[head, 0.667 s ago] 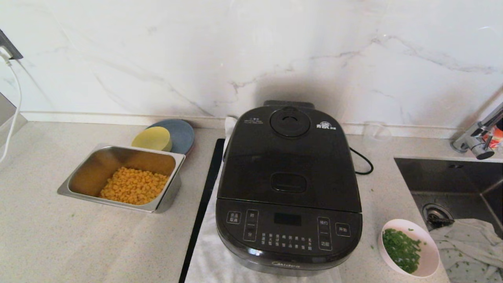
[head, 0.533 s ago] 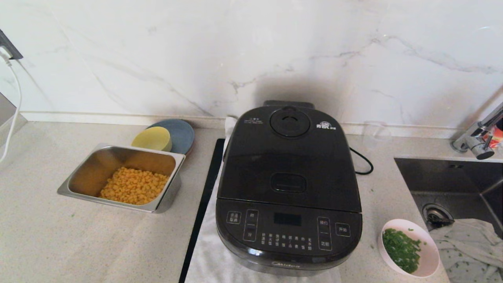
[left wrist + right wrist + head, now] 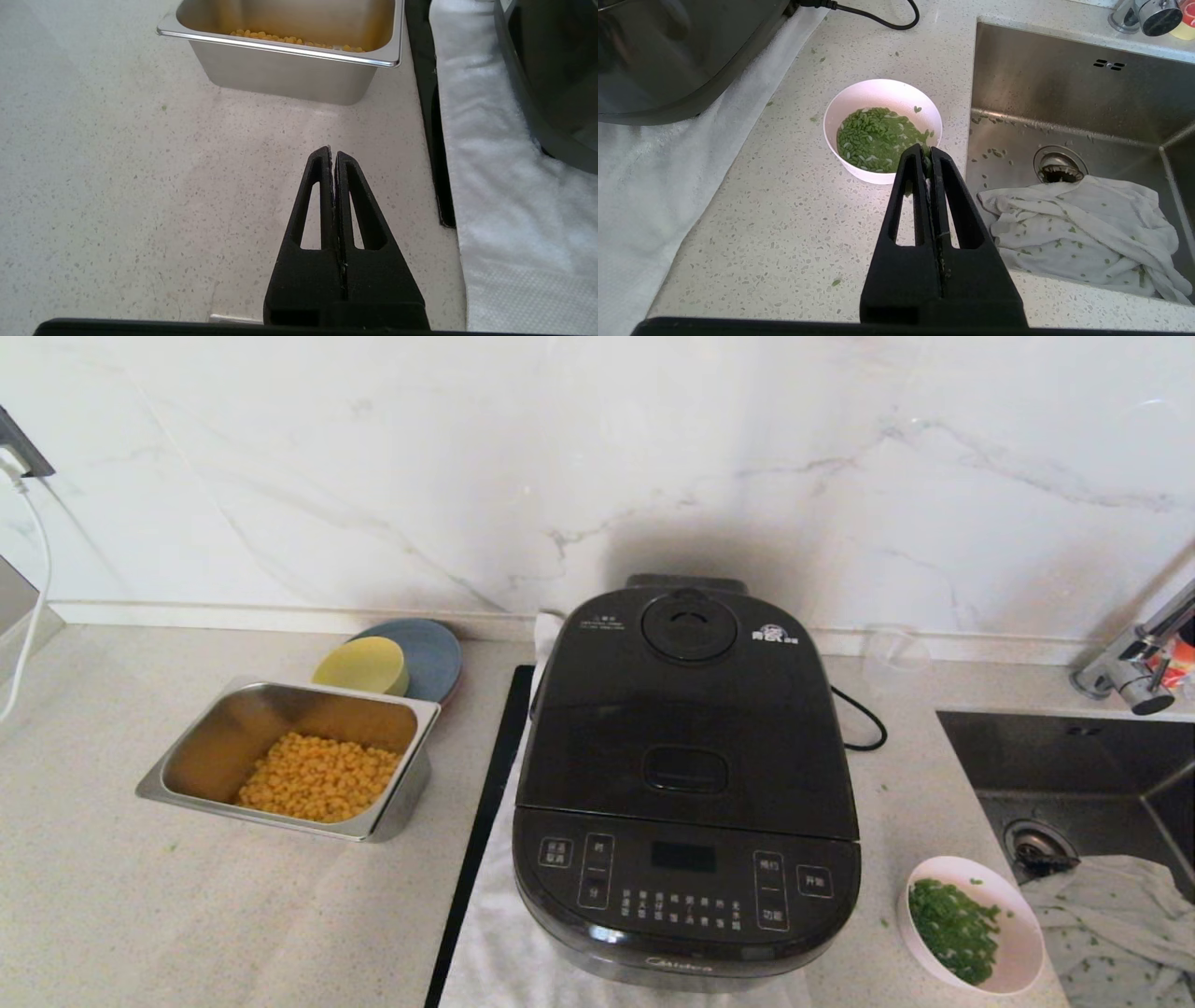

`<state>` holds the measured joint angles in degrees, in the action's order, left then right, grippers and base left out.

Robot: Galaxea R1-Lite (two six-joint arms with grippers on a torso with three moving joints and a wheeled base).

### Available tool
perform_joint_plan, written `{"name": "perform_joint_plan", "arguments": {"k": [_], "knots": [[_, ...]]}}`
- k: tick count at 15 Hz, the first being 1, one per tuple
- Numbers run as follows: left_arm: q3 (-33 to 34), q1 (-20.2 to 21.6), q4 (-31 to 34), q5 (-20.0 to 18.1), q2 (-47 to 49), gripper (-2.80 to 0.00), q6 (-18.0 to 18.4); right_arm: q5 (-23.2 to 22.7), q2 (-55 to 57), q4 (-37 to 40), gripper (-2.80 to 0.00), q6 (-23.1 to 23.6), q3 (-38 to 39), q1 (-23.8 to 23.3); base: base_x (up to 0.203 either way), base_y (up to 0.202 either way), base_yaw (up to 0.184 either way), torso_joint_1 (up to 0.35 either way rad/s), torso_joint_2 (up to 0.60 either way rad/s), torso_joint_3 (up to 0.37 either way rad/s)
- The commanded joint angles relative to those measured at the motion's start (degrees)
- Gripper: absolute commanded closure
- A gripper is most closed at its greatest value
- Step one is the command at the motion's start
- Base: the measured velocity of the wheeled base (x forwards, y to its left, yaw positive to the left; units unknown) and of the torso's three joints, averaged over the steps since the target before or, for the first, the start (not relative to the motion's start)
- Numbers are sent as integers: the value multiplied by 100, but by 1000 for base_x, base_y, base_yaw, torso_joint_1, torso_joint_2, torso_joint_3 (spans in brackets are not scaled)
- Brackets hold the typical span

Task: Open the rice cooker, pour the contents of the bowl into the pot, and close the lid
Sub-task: Open the rice cooker

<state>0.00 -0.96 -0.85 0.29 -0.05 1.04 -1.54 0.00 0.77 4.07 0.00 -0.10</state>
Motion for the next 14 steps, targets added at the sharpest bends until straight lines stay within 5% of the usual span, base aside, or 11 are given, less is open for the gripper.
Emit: {"name": "perform_joint_plan", "arguments": {"k": [1,4,8,14], "knots": [[32,0,47,10,-5,0,-12,-5,-9,-6,0,6,0,1,0,0,0,0,0,0],[-553,0,77,14,187,0,286,-5,-6,-3,0,6,0,1,0,0,0,0,0,0],[-1858,-10,38,-116,1878,0,430,-5,-2,-4,0,6,0,1,0,0,0,0,0,0],[-4883,-101,151,-1315,5379,0,-866,-5,0,1,0,6,0,1,0,0,0,0,0,0]]}}
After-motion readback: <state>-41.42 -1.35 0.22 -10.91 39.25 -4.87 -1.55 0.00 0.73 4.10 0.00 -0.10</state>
